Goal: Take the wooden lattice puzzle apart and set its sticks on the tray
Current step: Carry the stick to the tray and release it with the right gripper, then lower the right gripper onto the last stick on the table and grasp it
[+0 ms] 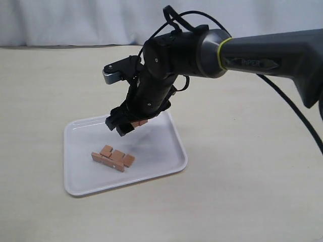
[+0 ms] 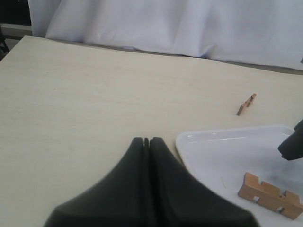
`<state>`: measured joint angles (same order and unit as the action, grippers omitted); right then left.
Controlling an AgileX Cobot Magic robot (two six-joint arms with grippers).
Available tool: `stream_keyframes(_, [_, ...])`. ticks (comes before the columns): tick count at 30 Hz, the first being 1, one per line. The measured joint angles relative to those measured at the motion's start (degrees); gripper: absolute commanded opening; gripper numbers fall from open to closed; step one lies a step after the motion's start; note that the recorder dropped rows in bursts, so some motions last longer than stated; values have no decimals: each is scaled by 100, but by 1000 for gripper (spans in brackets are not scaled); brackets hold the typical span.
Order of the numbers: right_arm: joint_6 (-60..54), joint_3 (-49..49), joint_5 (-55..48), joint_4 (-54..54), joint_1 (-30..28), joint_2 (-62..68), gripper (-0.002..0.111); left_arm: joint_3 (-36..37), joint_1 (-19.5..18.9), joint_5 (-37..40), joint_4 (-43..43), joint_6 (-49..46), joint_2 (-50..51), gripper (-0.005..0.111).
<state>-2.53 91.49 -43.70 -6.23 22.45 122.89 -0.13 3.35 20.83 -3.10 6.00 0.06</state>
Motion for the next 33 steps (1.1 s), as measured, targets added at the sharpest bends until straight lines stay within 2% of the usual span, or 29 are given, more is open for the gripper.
stream_keyframes(2, [-1, 0, 0, -17, 64, 0, 72, 0, 0, 0, 0, 0, 0, 0])
stream_keyframes(5, [-1, 0, 0, -37, 106, 0, 82, 0, 0, 0, 0, 0, 0, 0])
stream_keyframes(12, [-78, -11, 0, -42, 106, -116, 94, 0, 0, 0, 0, 0, 0, 0])
stream_keyframes(18, [-104, -11, 141, 233, 106, -275, 95, 0, 0, 0, 0, 0, 0, 0])
stream_keyframes(22, [285, -11, 529, 764, 106, -344, 95, 0, 0, 0, 0, 0, 0, 0])
stream_keyframes(26, [1136, -11, 1159, 1451, 19, -333, 95, 0, 0, 0, 0, 0, 0, 0])
stream_keyframes(33, [3369, -11, 2264, 2607, -285, 81, 95, 0, 0, 0, 0, 0, 0, 0])
